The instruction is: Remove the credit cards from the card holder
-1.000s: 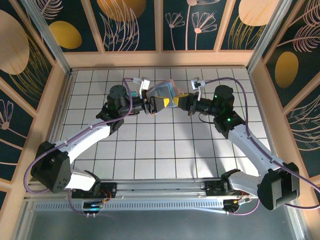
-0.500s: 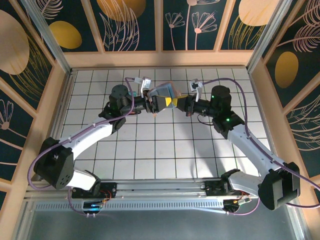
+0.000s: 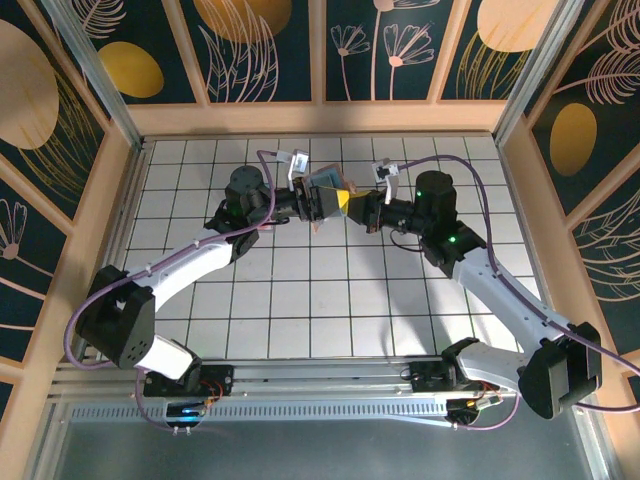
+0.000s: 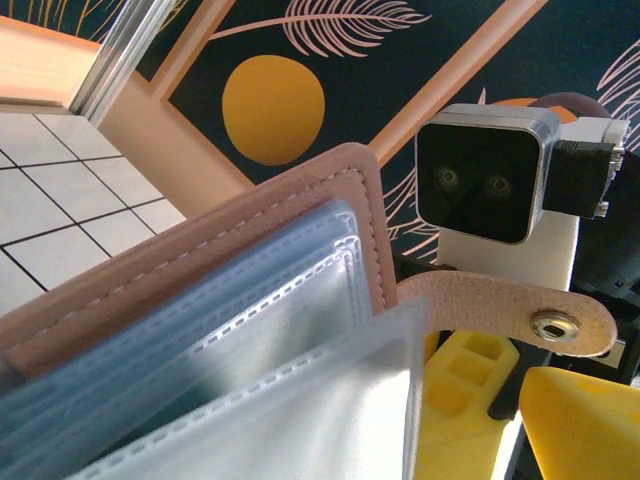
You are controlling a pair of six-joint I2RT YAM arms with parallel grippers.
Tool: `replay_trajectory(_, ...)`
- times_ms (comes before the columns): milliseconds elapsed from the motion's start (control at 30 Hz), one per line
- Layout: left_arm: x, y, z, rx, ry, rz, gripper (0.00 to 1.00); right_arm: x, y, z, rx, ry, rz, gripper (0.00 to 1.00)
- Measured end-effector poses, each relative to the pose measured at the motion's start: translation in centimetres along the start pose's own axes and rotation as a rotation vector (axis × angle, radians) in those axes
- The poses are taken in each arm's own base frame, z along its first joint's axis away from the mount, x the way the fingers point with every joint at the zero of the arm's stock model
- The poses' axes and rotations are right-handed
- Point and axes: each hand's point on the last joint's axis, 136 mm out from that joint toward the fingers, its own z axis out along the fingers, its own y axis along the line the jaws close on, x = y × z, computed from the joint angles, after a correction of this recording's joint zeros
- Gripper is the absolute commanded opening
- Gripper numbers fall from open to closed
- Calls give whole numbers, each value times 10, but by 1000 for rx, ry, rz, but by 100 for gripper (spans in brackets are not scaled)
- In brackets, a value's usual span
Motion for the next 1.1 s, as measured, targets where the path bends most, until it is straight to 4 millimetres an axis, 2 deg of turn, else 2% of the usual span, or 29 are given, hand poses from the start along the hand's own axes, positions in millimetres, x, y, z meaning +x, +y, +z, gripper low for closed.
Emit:
replay_trajectory(133,-1,-2,0,5,-5,2,98,-3,2,0,-11,-9,1,15)
replay_trajectory(233,-3,-3,0,10,-11,1,97,-3,4,0,-21,-9,3,24)
replay_trajectory(333,-5,-5,0,17,-21,0,97,-4,8,0,-40,-12,1,25)
replay_trajectory(367,-6,-5,0,18,-22,-2,97,-5,9,0,-45,-12,-1,24)
replay_trajectory(500,-6,-4,1,19,-24,-10,96,-6,13,-1,-65,-16,-5,0)
replay_trajectory(767,-6,-4,1,19,-25,-14,96,-8,11,-1,-57,-25,-2,0)
replay_trajectory(900,-6,-1,1,8,-29,-15,96,-9,3,-4,-29,-44,10,0)
replay_trajectory(1100,-3,4,-1,-23,-31,-21,85,-14,-14,-21,30,-106,46,0)
